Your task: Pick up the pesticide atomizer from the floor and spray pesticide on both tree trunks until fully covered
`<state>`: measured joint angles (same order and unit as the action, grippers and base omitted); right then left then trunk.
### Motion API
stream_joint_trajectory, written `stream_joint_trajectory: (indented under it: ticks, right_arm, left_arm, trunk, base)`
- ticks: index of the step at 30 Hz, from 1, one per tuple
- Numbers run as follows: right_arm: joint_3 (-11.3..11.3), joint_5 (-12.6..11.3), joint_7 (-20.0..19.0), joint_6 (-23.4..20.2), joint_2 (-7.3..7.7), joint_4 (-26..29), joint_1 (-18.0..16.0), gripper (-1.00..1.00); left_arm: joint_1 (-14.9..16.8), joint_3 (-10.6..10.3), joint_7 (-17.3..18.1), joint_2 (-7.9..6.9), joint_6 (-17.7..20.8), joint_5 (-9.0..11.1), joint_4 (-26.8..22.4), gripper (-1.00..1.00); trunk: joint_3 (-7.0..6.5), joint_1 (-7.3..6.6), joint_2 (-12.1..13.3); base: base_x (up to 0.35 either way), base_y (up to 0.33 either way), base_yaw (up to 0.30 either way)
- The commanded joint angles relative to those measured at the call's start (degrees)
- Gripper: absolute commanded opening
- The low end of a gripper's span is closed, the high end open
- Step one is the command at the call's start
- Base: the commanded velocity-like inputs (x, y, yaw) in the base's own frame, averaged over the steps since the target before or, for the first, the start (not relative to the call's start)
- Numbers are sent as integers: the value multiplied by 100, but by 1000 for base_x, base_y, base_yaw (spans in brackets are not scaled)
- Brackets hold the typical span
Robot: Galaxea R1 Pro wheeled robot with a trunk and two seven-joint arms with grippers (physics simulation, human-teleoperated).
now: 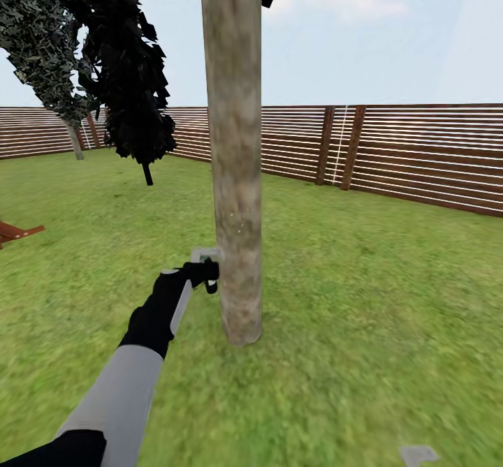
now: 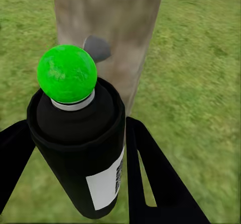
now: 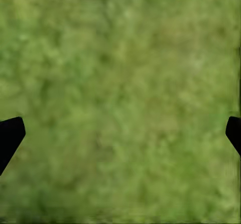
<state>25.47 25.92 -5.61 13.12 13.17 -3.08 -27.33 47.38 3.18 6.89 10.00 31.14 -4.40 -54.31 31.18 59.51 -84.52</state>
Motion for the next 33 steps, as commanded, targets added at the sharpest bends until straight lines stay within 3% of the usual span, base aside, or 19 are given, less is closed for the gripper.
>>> stream_joint_trajectory:
  ticks: [1,3,6,11,14,18,22,27,33]
  right_arm:
    - [-14,32,63,-58,-36,1,0,100]
    - [-37,83,144,-131,-83,1,0,100]
    - [-41,94,159,-146,-94,1,0,100]
    - [-42,97,165,-151,-96,1,0,100]
    - [-48,97,165,-152,-96,1,0,100]
    - [-51,97,165,-152,-96,1,0,100]
    - [-51,98,165,-152,-96,1,0,100]
    - [-51,98,165,-158,-96,1,0,100]
    - [-51,98,165,-153,-96,1,0,100]
  left_arm:
    - [-2,-1,0,0,96,-1,-134,-100]
    - [20,0,11,0,512,1,-390,-100]
    - [164,-1,13,0,697,6,-515,-100]
    - [730,-1,15,0,1506,13,-567,-100]
    - [1256,-1,19,0,1917,440,-554,-100]
    - [1857,-1,7,0,2419,638,-512,-100]
    - [2307,-1,11,0,2489,664,-397,-100]
    - [3137,1,14,0,2507,668,93,-100]
    - [3882,4,14,0,2511,669,577,-100]
  trunk:
    - [0,0,0]
    - [0,0,0]
    - [0,0,0]
    - [0,0,0]
    - [0,0,0]
    - [0,0,0]
    - [0,0,0]
    - [0,0,0]
    - [0,0,0]
  base:
    - [0,0,0]
    - [0,0,0]
    - [0,0,0]
    - [0,0,0]
    - [0,0,0]
    - [0,0,0]
    - [0,0,0]
    - [0,0,0]
    - [0,0,0]
